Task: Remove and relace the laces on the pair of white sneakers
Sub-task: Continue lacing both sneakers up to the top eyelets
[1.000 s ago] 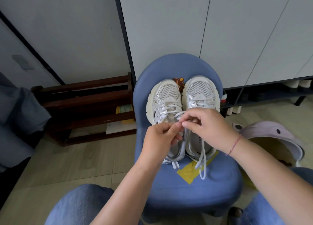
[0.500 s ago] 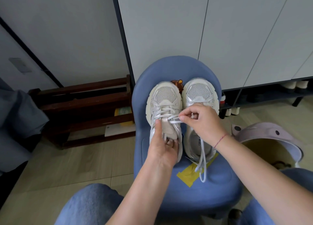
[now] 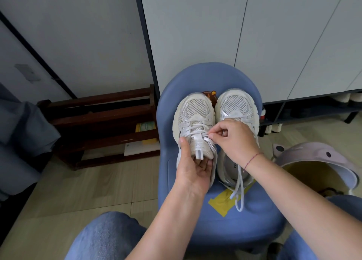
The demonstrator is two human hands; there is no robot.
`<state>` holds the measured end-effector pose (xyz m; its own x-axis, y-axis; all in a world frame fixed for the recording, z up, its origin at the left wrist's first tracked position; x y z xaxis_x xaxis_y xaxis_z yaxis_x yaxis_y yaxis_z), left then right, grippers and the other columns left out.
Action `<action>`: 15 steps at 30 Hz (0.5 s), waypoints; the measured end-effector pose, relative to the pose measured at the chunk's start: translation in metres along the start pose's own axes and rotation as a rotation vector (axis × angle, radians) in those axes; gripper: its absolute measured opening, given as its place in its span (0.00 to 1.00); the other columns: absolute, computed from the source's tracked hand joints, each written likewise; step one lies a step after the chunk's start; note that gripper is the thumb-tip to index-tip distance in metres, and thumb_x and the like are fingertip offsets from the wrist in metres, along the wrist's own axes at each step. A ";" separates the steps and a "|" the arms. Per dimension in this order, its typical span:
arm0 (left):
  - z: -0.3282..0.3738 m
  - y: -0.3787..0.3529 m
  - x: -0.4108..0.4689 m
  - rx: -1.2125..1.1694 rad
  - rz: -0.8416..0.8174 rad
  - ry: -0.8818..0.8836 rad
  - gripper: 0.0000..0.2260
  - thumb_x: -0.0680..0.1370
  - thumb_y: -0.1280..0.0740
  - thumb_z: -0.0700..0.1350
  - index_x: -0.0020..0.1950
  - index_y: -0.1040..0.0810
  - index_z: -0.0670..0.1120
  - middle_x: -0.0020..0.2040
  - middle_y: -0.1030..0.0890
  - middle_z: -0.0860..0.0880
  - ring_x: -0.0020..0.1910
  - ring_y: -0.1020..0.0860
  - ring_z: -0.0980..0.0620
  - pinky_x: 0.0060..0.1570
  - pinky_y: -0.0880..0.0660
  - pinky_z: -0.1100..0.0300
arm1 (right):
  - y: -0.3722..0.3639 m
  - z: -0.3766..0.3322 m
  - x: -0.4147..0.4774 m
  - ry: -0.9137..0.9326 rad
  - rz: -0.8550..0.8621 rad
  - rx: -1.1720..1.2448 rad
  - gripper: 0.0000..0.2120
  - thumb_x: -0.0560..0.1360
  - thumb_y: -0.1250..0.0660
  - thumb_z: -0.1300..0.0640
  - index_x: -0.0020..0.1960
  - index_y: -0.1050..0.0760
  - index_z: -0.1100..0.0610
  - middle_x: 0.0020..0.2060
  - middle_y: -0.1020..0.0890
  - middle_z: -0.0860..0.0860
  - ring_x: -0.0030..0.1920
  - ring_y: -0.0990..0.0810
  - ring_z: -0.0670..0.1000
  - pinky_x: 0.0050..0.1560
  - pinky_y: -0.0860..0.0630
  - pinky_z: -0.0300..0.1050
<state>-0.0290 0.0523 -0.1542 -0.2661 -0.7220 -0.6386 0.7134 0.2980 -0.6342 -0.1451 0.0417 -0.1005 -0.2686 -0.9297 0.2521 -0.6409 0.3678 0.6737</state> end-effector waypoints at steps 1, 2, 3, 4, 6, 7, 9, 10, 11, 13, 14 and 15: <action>0.000 0.000 0.000 0.000 -0.003 0.002 0.29 0.76 0.37 0.65 0.65 0.21 0.43 0.51 0.17 0.47 0.45 0.20 0.53 0.45 0.25 0.62 | -0.001 0.000 0.000 -0.008 0.004 -0.011 0.02 0.72 0.28 0.59 0.41 0.17 0.55 0.34 0.25 0.39 0.33 0.27 0.38 0.35 0.33 0.25; 0.000 -0.001 -0.001 0.000 -0.004 0.003 0.29 0.77 0.37 0.65 0.65 0.21 0.43 0.51 0.17 0.47 0.45 0.20 0.53 0.44 0.25 0.62 | -0.001 0.000 0.001 -0.015 0.006 -0.013 0.02 0.72 0.28 0.59 0.40 0.18 0.55 0.34 0.24 0.39 0.33 0.28 0.39 0.35 0.33 0.26; 0.000 -0.001 -0.001 -0.001 -0.006 0.003 0.29 0.77 0.37 0.65 0.65 0.21 0.43 0.50 0.17 0.47 0.45 0.19 0.53 0.44 0.25 0.62 | -0.002 0.001 0.002 -0.020 0.003 -0.004 0.02 0.72 0.28 0.59 0.40 0.18 0.54 0.34 0.24 0.39 0.33 0.28 0.40 0.35 0.33 0.27; 0.000 -0.001 -0.001 -0.002 -0.009 0.003 0.29 0.77 0.37 0.65 0.65 0.21 0.43 0.50 0.17 0.47 0.45 0.19 0.53 0.44 0.25 0.62 | -0.003 0.000 0.003 -0.024 -0.008 0.020 0.02 0.72 0.28 0.58 0.40 0.18 0.54 0.34 0.23 0.40 0.33 0.27 0.40 0.36 0.33 0.29; 0.000 -0.001 -0.001 -0.001 -0.013 0.001 0.29 0.77 0.37 0.65 0.64 0.21 0.43 0.49 0.17 0.47 0.45 0.19 0.53 0.44 0.24 0.62 | -0.006 0.000 0.004 -0.043 -0.048 0.098 0.02 0.72 0.28 0.58 0.41 0.18 0.53 0.34 0.21 0.42 0.33 0.27 0.40 0.37 0.31 0.32; 0.001 -0.001 -0.001 0.001 -0.016 -0.005 0.29 0.77 0.37 0.65 0.64 0.21 0.43 0.49 0.16 0.47 0.45 0.19 0.53 0.44 0.24 0.62 | -0.007 -0.002 0.004 -0.053 -0.069 0.134 0.01 0.72 0.28 0.58 0.41 0.18 0.53 0.34 0.20 0.43 0.33 0.27 0.40 0.37 0.30 0.32; 0.002 0.000 0.001 0.000 -0.018 -0.014 0.28 0.77 0.37 0.65 0.64 0.21 0.44 0.50 0.16 0.47 0.46 0.19 0.53 0.45 0.24 0.62 | -0.010 -0.005 0.004 -0.056 -0.107 0.172 0.01 0.72 0.28 0.58 0.42 0.18 0.53 0.35 0.19 0.43 0.34 0.25 0.40 0.39 0.29 0.31; 0.003 0.001 0.002 -0.006 -0.018 -0.012 0.29 0.77 0.37 0.65 0.64 0.21 0.44 0.50 0.16 0.47 0.46 0.19 0.53 0.45 0.24 0.62 | -0.010 -0.006 0.004 -0.053 -0.129 0.182 0.01 0.72 0.28 0.58 0.43 0.17 0.53 0.36 0.19 0.43 0.36 0.24 0.41 0.41 0.28 0.31; 0.003 0.002 0.002 -0.012 -0.022 -0.008 0.29 0.76 0.37 0.66 0.64 0.21 0.44 0.51 0.16 0.46 0.47 0.18 0.52 0.45 0.24 0.61 | -0.009 -0.006 0.005 -0.050 -0.156 0.188 0.02 0.72 0.28 0.58 0.44 0.17 0.53 0.37 0.19 0.42 0.39 0.22 0.40 0.43 0.28 0.31; 0.004 0.002 0.001 -0.015 -0.042 0.006 0.30 0.76 0.37 0.66 0.64 0.21 0.43 0.52 0.16 0.45 0.47 0.18 0.51 0.45 0.24 0.61 | -0.004 -0.004 0.006 -0.039 -0.213 0.174 0.04 0.73 0.29 0.58 0.45 0.17 0.51 0.39 0.19 0.39 0.42 0.22 0.37 0.43 0.30 0.24; 0.004 0.002 0.000 -0.017 -0.056 0.018 0.30 0.76 0.37 0.66 0.64 0.21 0.42 0.52 0.16 0.45 0.47 0.18 0.51 0.45 0.23 0.60 | -0.002 -0.003 0.007 -0.033 -0.225 0.157 0.04 0.74 0.29 0.58 0.46 0.17 0.50 0.39 0.19 0.39 0.42 0.23 0.36 0.42 0.31 0.22; 0.004 0.001 0.000 -0.023 -0.071 0.031 0.31 0.76 0.37 0.66 0.64 0.21 0.41 0.52 0.16 0.45 0.48 0.18 0.50 0.45 0.23 0.60 | 0.000 -0.001 0.007 -0.032 -0.222 0.140 0.05 0.73 0.29 0.59 0.46 0.17 0.51 0.39 0.19 0.40 0.40 0.23 0.37 0.41 0.31 0.22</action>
<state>-0.0257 0.0503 -0.1534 -0.3356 -0.7221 -0.6049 0.6773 0.2614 -0.6877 -0.1460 0.0356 -0.0979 -0.1313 -0.9876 0.0856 -0.7795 0.1562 0.6066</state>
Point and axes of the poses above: each hand's wrist, its own x-axis towards the middle knuckle, its own y-axis out of the back of the hand, z = x × y, the point moved 4 cm from there along x, towards the middle knuckle
